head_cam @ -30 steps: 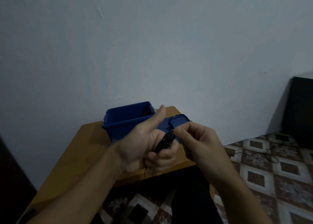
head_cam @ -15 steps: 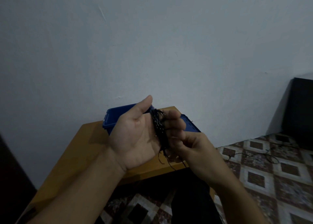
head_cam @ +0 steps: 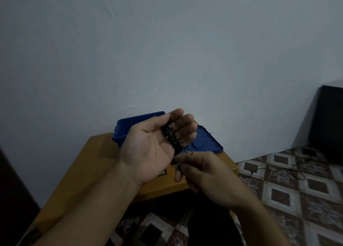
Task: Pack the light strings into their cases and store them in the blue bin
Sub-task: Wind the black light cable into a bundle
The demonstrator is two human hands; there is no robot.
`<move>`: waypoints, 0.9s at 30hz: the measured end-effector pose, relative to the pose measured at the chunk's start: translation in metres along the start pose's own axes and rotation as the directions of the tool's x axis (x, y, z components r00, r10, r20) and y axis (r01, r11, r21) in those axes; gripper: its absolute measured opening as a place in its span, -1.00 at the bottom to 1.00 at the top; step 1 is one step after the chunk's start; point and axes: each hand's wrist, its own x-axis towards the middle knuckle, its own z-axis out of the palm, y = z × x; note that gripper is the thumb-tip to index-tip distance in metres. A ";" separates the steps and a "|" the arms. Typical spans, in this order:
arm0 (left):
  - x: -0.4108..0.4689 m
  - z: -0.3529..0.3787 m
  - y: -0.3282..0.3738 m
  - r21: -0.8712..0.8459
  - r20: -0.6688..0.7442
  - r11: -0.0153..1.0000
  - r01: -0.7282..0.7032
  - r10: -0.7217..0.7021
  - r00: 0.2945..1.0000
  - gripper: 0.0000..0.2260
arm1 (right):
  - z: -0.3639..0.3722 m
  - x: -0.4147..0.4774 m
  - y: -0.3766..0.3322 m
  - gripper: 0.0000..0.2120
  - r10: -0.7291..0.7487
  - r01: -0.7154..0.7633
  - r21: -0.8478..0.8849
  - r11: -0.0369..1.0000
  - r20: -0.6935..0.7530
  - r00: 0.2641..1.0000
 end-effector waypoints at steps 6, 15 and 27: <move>0.000 0.002 0.001 0.004 -0.052 0.999 -0.041 0.042 0.998 -0.47 | -0.001 0.000 0.002 -0.73 0.006 -0.006 -0.023 1.000 0.028 1.000; 0.002 0.001 -0.006 0.292 -0.052 0.949 -0.115 0.136 0.989 -0.46 | -0.008 -0.002 0.004 -0.67 0.026 -0.029 0.139 0.990 0.026 0.999; 0.006 -0.011 -0.017 0.679 -0.046 0.729 -0.086 0.160 0.986 -0.32 | -0.012 -0.007 -0.005 -0.75 0.011 -0.008 0.274 0.962 -0.010 1.000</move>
